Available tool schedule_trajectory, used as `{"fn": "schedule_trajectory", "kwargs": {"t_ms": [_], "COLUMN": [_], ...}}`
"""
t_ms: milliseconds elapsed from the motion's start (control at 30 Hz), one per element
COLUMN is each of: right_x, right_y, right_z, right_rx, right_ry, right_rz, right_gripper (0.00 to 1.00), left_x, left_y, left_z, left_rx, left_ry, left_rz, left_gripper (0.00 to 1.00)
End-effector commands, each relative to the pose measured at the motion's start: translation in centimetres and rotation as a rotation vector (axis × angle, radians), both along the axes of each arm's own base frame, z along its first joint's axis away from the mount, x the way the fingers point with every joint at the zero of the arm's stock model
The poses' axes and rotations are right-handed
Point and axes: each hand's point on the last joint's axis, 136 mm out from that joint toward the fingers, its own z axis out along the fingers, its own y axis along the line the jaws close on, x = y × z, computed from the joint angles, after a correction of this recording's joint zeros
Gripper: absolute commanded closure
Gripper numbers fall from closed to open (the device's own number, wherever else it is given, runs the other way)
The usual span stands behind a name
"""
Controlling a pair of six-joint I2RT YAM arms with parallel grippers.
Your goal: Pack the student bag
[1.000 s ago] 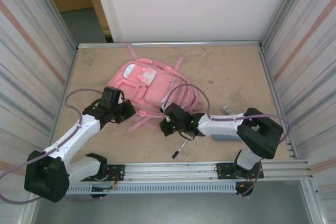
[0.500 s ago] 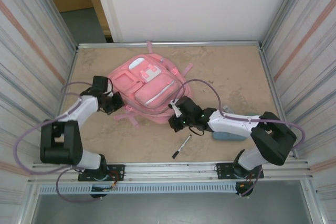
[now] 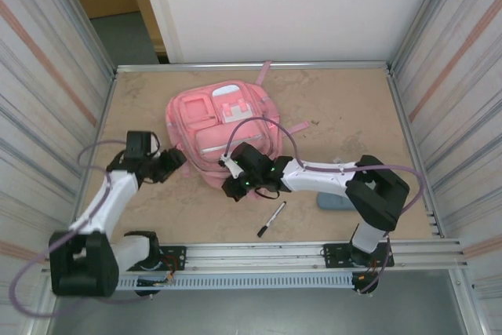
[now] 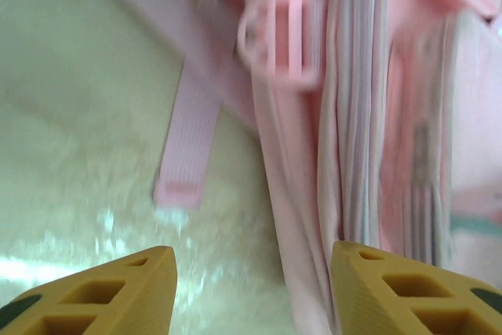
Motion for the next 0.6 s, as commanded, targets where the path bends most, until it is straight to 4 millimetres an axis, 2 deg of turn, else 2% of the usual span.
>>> {"fn": "schedule_trajectory", "kwargs": {"t_ms": [0, 100, 200, 300, 367, 400, 500, 533, 567], "right_x": [-1.2, -2.2, -2.0, -2.0, -2.8, -3.0, -2.8, -2.4, -2.1], "right_y": [3.7, 5.1, 5.7, 6.2, 6.5, 6.6, 5.6, 4.8, 3.9], "right_z": [2.0, 1.7, 1.0, 0.9, 0.9, 0.8, 0.2, -0.1, -0.3], "right_rx": [0.122, 0.15, 0.141, 0.154, 0.14, 0.121, 0.077, 0.053, 0.034], "right_ry": [-0.003, -0.017, -0.008, -0.014, -0.054, -0.074, -0.062, -0.057, -0.055], "right_rz": [0.114, 0.154, 0.136, 0.13, 0.159, 0.162, 0.12, 0.09, 0.068], "right_gripper": [1.0, 1.0, 1.0, 1.0, 0.99, 0.98, 0.98, 0.99, 0.99], "left_x": [-2.4, -2.6, -2.2, -1.9, -1.2, -0.5, 1.0, 1.4, 1.7], "left_y": [-1.5, -2.8, -3.5, -4.2, -4.4, -4.3, -3.5, -3.0, -2.6], "left_z": [-0.9, 0.0, 0.5, -1.2, -2.3, -2.6, -2.5, -2.2, -1.9], "left_rx": [-0.071, -0.079, -0.035, -0.016, -0.017, -0.006, 0.035, 0.05, 0.061], "left_ry": [0.06, 0.02, -0.023, -0.005, 0.004, 0.0, 0.003, -0.003, -0.012], "left_rz": [0.069, 0.075, 0.078, 0.073, 0.073, 0.063, 0.041, 0.039, 0.039], "left_gripper": [0.46, 0.45, 0.44, 0.45, 0.48, 0.52, 0.9, 0.97, 1.0]}}
